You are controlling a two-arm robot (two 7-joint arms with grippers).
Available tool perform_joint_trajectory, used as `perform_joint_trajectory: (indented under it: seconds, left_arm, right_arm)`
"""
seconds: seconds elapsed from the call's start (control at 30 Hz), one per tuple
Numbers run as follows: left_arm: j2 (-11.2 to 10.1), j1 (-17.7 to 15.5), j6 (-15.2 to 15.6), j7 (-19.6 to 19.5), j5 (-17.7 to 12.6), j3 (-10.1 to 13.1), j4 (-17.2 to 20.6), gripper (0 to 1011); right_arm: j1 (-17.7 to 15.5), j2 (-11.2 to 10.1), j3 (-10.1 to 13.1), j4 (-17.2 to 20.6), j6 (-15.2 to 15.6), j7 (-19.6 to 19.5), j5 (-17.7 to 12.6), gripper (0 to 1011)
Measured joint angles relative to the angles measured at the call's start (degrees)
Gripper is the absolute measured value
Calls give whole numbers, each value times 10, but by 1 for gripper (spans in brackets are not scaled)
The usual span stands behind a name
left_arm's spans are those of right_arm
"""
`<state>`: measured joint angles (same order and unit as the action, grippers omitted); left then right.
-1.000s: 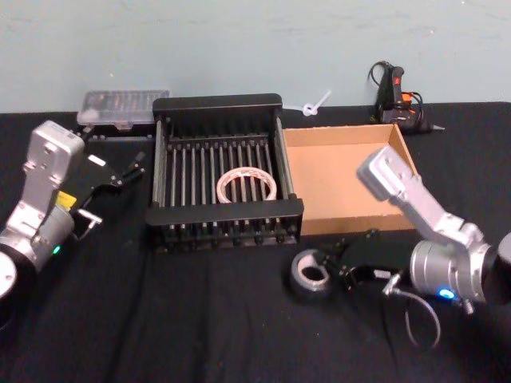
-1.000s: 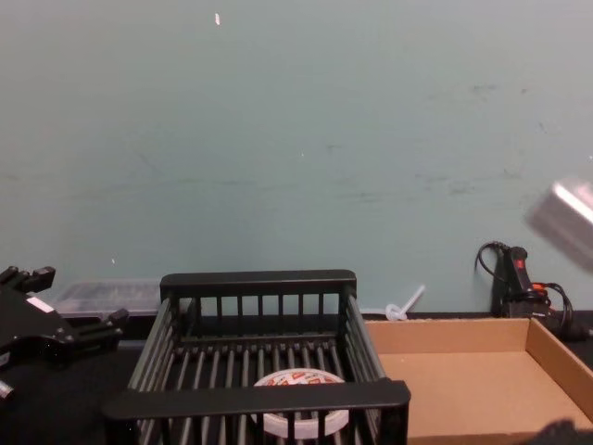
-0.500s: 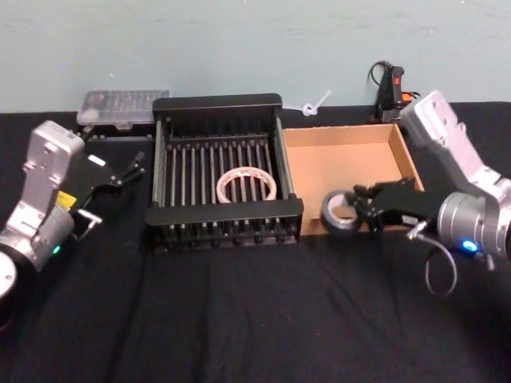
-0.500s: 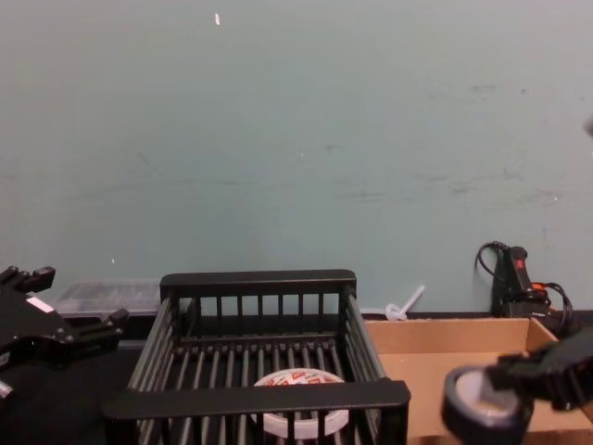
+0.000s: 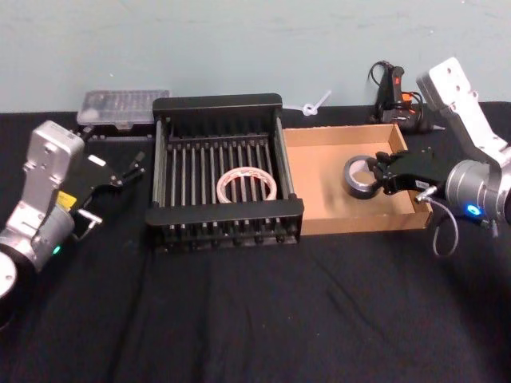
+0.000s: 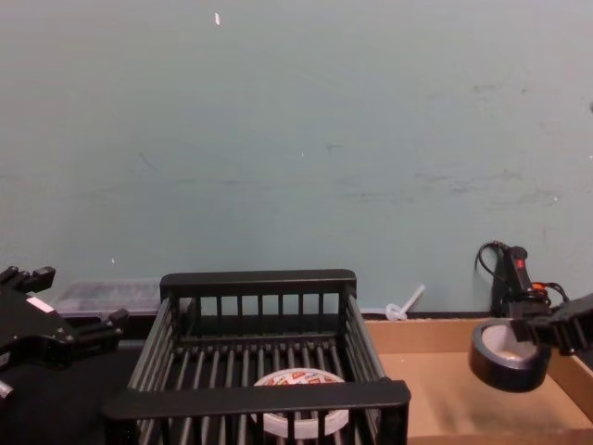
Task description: Pick up the white tape and place it into the black box , Pick up the silver tape and place it into the brown box.
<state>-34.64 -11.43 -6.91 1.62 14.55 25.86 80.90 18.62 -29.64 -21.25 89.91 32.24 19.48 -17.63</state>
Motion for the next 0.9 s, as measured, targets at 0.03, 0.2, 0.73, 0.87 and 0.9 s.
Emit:
perform_joint_trajectory:
  seconds: [0.03, 0.2, 0.73, 0.87, 0.9]
  left_arm:
    - [0, 0, 0, 0, 0, 0, 0, 1001]
    - [0, 0, 0, 0, 0, 0, 0, 1001]
    - [0, 0, 0, 0, 0, 0, 0, 1001]
    - [0, 0, 0, 0, 0, 0, 0, 1001]
    - [0, 0, 0, 0, 0, 0, 0, 1001]
  right_arm:
    - [3, 2, 0, -5, 0, -1, 2, 131]
    - [21, 17, 2, -37, 2, -5, 14, 131]
    - [26, 22, 4, -48, 3, -6, 22, 131]
    - [26, 22, 4, -47, 3, -6, 21, 131]
    - [26, 22, 4, -47, 3, -6, 21, 140]
